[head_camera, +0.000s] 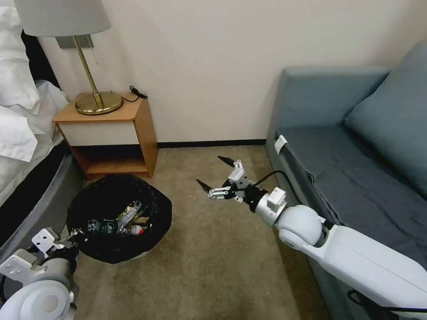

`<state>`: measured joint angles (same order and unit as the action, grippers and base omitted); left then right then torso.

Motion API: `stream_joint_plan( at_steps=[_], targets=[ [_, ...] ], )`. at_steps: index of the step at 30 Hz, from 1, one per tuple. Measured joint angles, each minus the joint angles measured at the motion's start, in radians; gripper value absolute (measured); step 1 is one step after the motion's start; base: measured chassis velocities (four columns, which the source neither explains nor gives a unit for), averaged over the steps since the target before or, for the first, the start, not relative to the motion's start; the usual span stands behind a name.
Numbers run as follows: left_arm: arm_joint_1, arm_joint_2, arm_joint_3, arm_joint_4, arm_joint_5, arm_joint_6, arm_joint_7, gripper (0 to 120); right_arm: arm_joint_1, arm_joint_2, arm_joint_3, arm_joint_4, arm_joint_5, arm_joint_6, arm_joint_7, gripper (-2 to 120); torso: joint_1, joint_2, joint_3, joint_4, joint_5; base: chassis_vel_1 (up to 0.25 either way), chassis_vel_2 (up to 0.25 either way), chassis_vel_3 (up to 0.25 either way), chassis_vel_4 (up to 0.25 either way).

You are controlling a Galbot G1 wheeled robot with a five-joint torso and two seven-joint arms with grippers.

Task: Pick up the trash bin, then pick up the garbage on the floor and place it into the trash bin.

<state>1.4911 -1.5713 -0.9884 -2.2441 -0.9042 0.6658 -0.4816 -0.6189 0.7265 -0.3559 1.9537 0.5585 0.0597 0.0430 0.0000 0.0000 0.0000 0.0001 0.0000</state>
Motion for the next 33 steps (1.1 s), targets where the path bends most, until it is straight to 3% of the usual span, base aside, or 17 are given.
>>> stream_joint_plan(
  at_steps=[7, 15, 33],
  targets=[
    [0.007, 0.001, 0.011, 0.035, -0.054, 0.016, -0.037, 3, -0.112, -0.035, 0.104, 0.054, -0.024, 0.005, -0.006, 100, 0.000, 0.000, 0.000, -0.0001, 0.0002, 0.000, 0.000, 0.000, 0.000],
    [0.010, -0.004, 0.027, 0.098, -0.032, 0.015, -0.037, 3, -0.206, -0.049, 0.154, 0.077, -0.052, 0.023, -0.010, 100, 0.000, 0.000, 0.000, -0.0002, 0.0001, 0.000, 0.000, 0.000, 0.000],
    [0.001, -0.002, 0.034, 0.137, 0.003, 0.008, -0.023, 3, -0.213, -0.007, 0.134, 0.043, -0.068, 0.035, -0.010, 100, 0.000, 0.000, 0.000, -0.0001, 0.0000, 0.000, 0.000, 0.000, 0.000]
  ],
)
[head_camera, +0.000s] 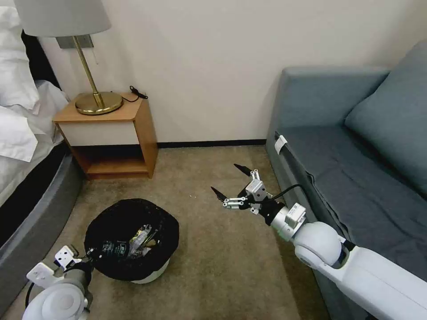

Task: Pick up the trash bin, then pick up the garbage on the floor and place it into the trash bin.

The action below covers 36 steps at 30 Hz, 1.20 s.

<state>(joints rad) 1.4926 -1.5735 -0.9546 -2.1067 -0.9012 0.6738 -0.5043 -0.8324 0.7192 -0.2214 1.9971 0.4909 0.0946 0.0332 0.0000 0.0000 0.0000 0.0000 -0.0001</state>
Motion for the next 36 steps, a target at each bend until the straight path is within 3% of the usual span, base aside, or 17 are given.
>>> stream_joint_plan(
  at_steps=[36],
  targets=[
    [-0.047, 0.005, 0.010, 0.108, 0.042, -0.002, 0.001, 3, -0.029, 0.056, 0.015, -0.053, -0.024, 0.040, -0.009, 100, 0.000, 0.000, 0.000, 0.0000, 0.0001, 0.000, 0.000, 0.000, 0.000]
  ],
)
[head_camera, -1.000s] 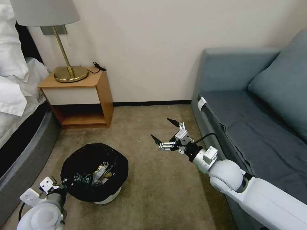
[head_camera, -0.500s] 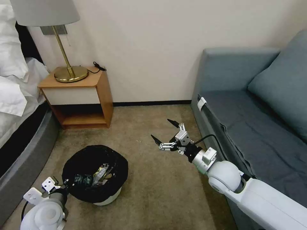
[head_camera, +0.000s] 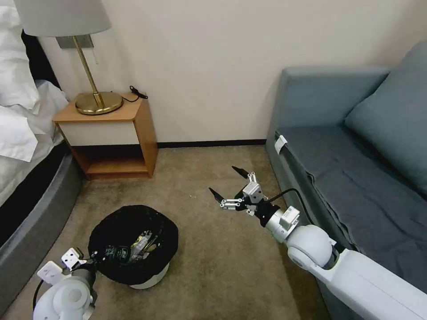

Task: Pick up the trash bin, then pick up the garbage on the floor and place it into the trash bin.

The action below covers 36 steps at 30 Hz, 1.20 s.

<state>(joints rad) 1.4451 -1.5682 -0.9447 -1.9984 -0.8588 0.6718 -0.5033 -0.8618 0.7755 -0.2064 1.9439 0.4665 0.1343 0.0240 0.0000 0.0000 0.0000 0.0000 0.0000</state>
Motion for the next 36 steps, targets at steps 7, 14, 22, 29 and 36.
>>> stream_joint_plan(
  at_steps=[7, 14, 22, 29, 36],
  targets=[
    [-0.004, -0.002, 0.002, 0.005, 0.015, -0.001, 0.010, 3, -0.017, 0.004, 0.009, -0.005, -0.015, 0.002, 0.005, 100, 0.000, 0.000, 0.000, 0.0000, 0.0000, 0.000, 0.000, 0.000, 0.000],
    [-0.005, -0.004, 0.003, 0.006, 0.036, -0.003, 0.022, 11, -0.028, 0.002, 0.021, -0.005, -0.020, 0.006, 0.007, 100, 0.000, 0.000, 0.000, -0.0001, 0.0001, 0.000, 0.000, 0.000, 0.000],
    [0.005, -0.007, 0.003, -0.006, 0.074, -0.011, 0.055, 45, -0.043, 0.002, 0.030, -0.001, -0.024, 0.006, 0.010, 100, 0.000, 0.000, 0.000, 0.0000, 0.0001, 0.000, 0.000, 0.000, 0.000],
    [0.036, -0.009, -0.002, -0.057, 0.107, -0.026, 0.130, 68, -0.042, 0.007, 0.034, 0.009, -0.003, 0.004, 0.018, 100, 0.000, 0.000, 0.000, 0.0000, 0.0001, 0.000, 0.000, 0.000, 0.000],
    [0.067, -0.002, -0.023, -0.121, 0.164, -0.051, 0.256, 91, -0.033, 0.030, 0.046, 0.031, 0.049, -0.025, 0.042, 100, 0.000, 0.000, 0.000, 0.0000, 0.0000, 0.000, 0.000, 0.000, 0.000]
  ],
)
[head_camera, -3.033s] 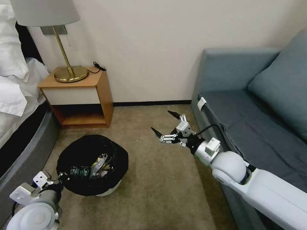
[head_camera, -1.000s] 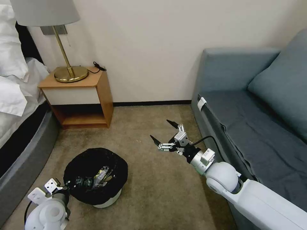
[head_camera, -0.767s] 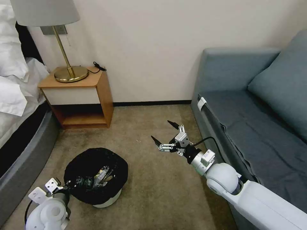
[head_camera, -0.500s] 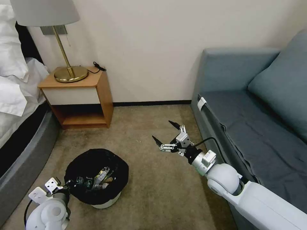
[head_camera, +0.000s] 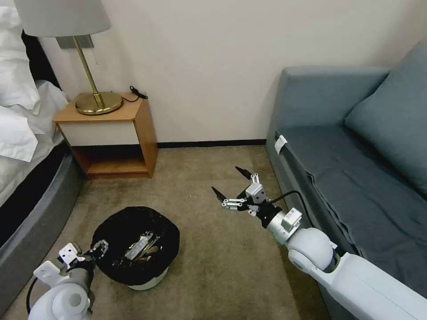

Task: Pick up the trash bin, then pick up the garbage on the floor and place it into the trash bin.

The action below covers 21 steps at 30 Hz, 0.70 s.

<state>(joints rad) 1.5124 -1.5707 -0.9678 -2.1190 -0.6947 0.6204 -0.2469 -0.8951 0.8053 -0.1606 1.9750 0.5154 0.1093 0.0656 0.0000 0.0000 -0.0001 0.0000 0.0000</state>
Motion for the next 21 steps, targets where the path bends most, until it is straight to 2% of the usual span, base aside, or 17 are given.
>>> stream_joint_plan(
  at_steps=[2, 11, 14, 16, 18, 20, 21],
  targets=[
    [0.013, 0.005, -0.008, -0.025, 0.018, -0.005, 0.038, 98, 0.001, 0.007, 0.004, 0.006, 0.011, -0.010, 0.007, 100, 0.000, 0.000, 0.000, 0.0000, 0.0001, 0.000, 0.000, 0.000, 0.000],
    [0.035, 0.016, -0.014, -0.051, 0.069, -0.026, 0.122, 99, -0.011, 0.018, 0.035, 0.026, 0.034, -0.026, 0.016, 100, 0.000, 0.000, 0.000, 0.0000, 0.0000, 0.000, 0.000, 0.000, 0.000],
    [0.048, 0.032, -0.015, -0.050, 0.124, -0.062, 0.197, 100, -0.022, 0.028, 0.056, 0.035, 0.039, -0.037, 0.025, 100, 0.000, 0.000, 0.000, 0.0000, 0.0000, 0.000, 0.000, 0.000, 0.000],
    [0.051, 0.038, -0.016, -0.048, 0.135, -0.072, 0.214, 100, -0.026, 0.029, 0.062, 0.039, 0.040, -0.041, 0.029, 100, 0.000, 0.000, 0.000, 0.0000, 0.0000, 0.000, 0.000, 0.000, 0.000],
    [0.061, 0.060, -0.021, -0.040, 0.170, -0.118, 0.268, 100, -0.042, 0.033, 0.083, 0.052, 0.042, -0.060, 0.046, 100, 0.000, 0.000, 0.000, 0.0000, -0.0001, 0.000, 0.000, 0.000, 0.000],
    [0.064, 0.067, -0.023, -0.036, 0.184, -0.141, 0.284, 100, -0.048, 0.035, 0.091, 0.057, 0.042, -0.066, 0.053, 100, 0.000, 0.000, 0.000, 0.0000, -0.0001, 0.000, 0.000, 0.000, 0.000],
    [0.068, 0.076, -0.024, -0.033, 0.201, -0.171, 0.303, 100, -0.056, 0.038, 0.102, 0.064, 0.040, -0.078, 0.064, 100, 0.000, 0.000, 0.000, 0.0001, 0.0000, 0.000, 0.000, 0.000, 0.000]
  ],
)
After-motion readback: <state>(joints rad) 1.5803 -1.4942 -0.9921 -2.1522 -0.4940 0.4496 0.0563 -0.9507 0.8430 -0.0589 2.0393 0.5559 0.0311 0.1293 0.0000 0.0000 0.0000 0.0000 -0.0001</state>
